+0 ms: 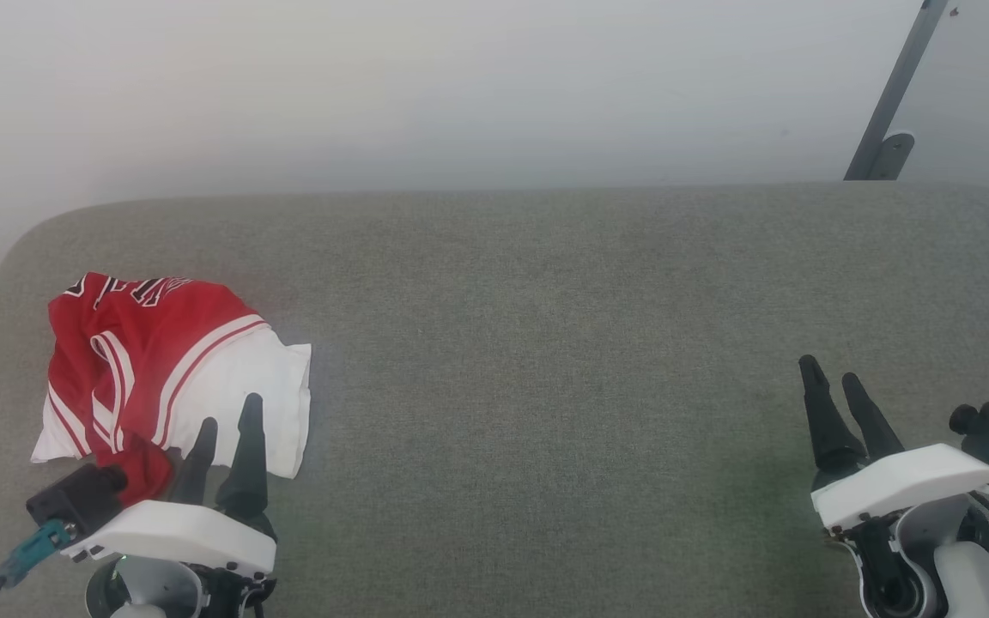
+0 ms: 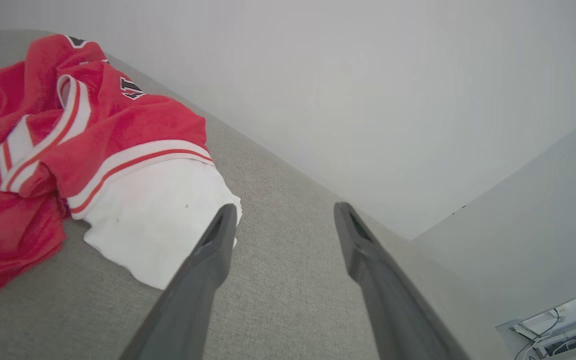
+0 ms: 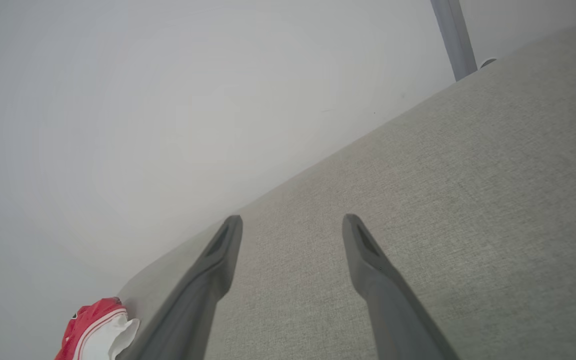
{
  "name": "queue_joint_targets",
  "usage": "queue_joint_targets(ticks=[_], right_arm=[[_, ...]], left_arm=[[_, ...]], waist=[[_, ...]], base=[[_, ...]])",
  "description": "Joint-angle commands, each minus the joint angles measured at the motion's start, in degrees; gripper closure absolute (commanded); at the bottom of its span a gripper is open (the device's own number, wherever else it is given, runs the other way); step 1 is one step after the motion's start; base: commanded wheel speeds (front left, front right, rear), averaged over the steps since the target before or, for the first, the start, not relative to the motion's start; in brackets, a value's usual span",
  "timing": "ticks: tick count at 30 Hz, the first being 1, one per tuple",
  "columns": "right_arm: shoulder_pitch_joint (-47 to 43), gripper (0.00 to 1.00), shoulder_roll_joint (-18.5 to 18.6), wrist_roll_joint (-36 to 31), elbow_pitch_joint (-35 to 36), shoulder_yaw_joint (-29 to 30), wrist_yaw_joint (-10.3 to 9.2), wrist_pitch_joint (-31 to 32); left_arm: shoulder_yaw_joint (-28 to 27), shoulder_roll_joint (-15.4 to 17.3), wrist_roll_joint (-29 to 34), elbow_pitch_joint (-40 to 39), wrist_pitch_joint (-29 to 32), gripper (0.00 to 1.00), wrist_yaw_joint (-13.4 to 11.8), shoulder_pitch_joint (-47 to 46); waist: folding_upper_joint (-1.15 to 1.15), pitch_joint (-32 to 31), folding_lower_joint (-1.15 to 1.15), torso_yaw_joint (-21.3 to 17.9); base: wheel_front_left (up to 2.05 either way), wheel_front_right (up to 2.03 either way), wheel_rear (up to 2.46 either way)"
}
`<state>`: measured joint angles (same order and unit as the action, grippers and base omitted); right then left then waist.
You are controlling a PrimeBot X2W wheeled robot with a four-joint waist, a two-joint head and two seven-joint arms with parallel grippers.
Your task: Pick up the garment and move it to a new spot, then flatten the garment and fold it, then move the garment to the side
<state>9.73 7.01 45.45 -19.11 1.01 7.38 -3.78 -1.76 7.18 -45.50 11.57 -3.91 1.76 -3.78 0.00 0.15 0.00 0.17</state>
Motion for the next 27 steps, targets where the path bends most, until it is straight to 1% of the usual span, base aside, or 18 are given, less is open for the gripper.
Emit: queue_joint_targets(ticks=[1, 10, 27], right_arm=[[1.66, 0.0, 0.07, -3.27, 0.42, 0.13, 0.13, -0.93], [2.32, 0.0, -0.12, -11.24, -0.12, 0.13, 0.14, -2.58], [2.79, 0.0, -0.04, -22.43, -0.66, 1.43, 0.15, -5.1]], left_arm=[[0.56, 0.81, 2.73, -0.99, -0.81, 0.0, -0.54, -0.58], [1.78, 1.9, 8.61, -1.27, -2.45, 0.0, -2.02, 0.01], [3.04, 2.85, 18.04, -1.8, -4.99, 0.0, -4.2, 1.14]], waist=[[0.0, -0.03, 0.0, 0.02], [0.0, -0.14, 0.0, 0.04], [0.0, -0.5, 0.0, 0.08]], base=[[0.0, 0.0, 0.0], [0.0, 0.0, 0.0], [0.0, 0.0, 0.0]])
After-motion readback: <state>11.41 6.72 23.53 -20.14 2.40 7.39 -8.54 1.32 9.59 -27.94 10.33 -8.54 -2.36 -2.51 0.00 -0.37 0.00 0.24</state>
